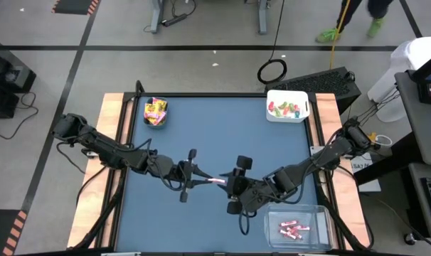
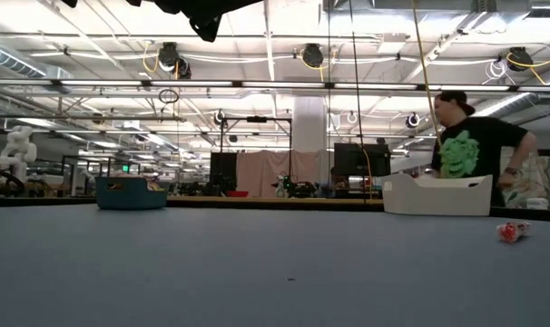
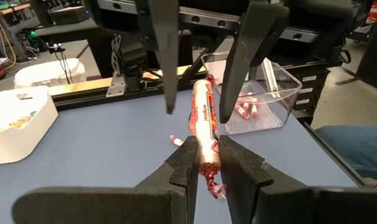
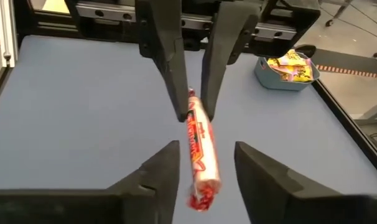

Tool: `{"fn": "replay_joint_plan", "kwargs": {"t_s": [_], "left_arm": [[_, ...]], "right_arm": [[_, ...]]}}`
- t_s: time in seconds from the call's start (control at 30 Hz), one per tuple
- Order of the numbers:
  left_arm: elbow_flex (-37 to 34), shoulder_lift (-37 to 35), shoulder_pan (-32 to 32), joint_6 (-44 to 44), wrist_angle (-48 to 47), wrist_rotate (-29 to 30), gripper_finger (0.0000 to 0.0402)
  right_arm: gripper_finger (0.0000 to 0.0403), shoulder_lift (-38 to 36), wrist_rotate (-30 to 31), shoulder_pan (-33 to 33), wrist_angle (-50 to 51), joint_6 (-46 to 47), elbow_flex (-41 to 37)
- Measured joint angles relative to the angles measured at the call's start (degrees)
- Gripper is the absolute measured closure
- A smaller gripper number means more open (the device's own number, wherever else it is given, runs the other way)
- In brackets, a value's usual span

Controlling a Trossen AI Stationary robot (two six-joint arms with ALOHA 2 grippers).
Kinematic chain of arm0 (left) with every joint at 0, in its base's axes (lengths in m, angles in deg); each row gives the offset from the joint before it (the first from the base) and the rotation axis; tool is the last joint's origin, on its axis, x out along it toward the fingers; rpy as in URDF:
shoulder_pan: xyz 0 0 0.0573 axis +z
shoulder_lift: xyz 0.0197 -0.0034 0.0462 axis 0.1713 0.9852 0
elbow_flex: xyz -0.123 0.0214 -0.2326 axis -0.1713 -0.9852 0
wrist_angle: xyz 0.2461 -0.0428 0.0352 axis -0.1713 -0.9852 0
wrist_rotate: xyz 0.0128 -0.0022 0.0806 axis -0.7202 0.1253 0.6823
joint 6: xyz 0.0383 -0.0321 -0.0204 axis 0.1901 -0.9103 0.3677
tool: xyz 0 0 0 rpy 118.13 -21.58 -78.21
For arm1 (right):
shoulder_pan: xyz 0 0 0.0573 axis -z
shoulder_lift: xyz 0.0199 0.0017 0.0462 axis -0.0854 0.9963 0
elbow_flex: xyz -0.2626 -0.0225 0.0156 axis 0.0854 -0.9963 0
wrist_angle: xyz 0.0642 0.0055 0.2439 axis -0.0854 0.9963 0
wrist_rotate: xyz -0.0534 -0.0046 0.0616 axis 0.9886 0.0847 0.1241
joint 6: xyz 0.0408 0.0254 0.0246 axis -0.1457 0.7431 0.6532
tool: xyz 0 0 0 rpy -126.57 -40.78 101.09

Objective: Sort candy
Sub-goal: Put the white candy into the transparent bin

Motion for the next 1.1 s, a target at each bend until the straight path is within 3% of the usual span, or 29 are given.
{"fn": "replay_joint_plan", "kwargs": {"t_s": [0.47,0.77,0.93,1.1], "left_arm": [[0.00,0.01,-0.04,-1.40,-0.26,-0.31,0.0333],[0.00,0.02,-0.35,-1.65,0.11,0.06,0.0231],[0.00,0.00,-1.18,-2.66,1.42,0.11,0.0181],[0.00,0.01,-1.22,-2.89,1.54,0.13,0.0163]], "right_arm": [[0.0371,0.02,-2.84,0.04,0.11,0.41,0.00],[0.0352,0.02,-3.53,-0.84,0.76,0.50,0.00],[0.0354,-0.90,-11.34,-2.50,5.10,3.71,0.16],[0.0355,-2.68,-16.14,-5.82,18.05,13.64,2.78]]}}
